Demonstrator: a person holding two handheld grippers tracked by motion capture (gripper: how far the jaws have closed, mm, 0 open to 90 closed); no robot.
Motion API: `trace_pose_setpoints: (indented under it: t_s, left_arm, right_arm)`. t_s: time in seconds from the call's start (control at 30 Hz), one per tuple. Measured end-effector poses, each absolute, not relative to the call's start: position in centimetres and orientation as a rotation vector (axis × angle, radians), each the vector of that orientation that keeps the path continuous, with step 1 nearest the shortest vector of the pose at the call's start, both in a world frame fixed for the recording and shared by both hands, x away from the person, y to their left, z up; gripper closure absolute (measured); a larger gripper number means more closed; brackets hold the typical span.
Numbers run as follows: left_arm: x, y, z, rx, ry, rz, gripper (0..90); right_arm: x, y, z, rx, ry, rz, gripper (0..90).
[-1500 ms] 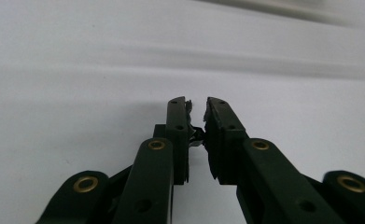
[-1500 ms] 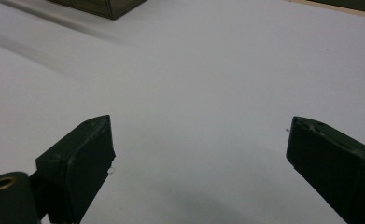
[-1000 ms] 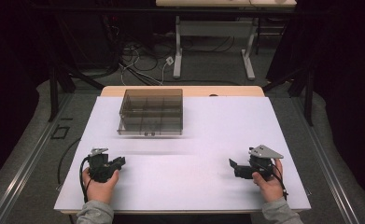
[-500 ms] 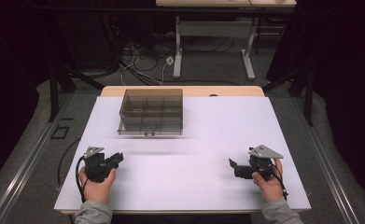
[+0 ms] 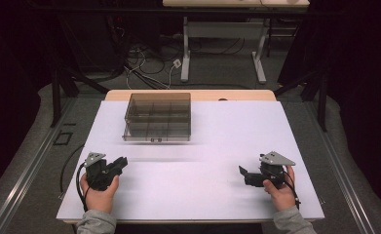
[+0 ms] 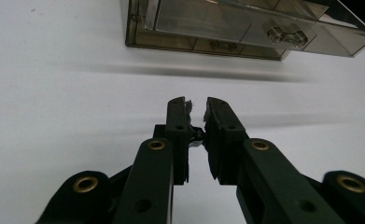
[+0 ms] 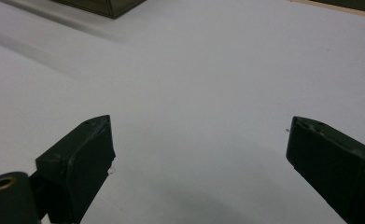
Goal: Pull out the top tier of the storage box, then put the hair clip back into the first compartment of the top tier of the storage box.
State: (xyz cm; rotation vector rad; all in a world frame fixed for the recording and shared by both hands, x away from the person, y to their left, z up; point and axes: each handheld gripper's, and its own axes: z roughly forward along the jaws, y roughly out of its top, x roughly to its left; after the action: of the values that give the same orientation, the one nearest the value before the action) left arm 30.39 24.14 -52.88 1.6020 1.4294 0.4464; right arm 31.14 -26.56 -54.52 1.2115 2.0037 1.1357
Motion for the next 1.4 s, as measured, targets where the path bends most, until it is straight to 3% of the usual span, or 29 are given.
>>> trace_pose_setpoints:
  t_s: [1.4]
  left_arm:
    - [29.7, 25.2, -50.2, 1.550, 1.360, 0.503, 80.1]
  right_arm:
    - [31.2, -26.3, -54.6, 1.210, 2.011, 1.125, 6.9]
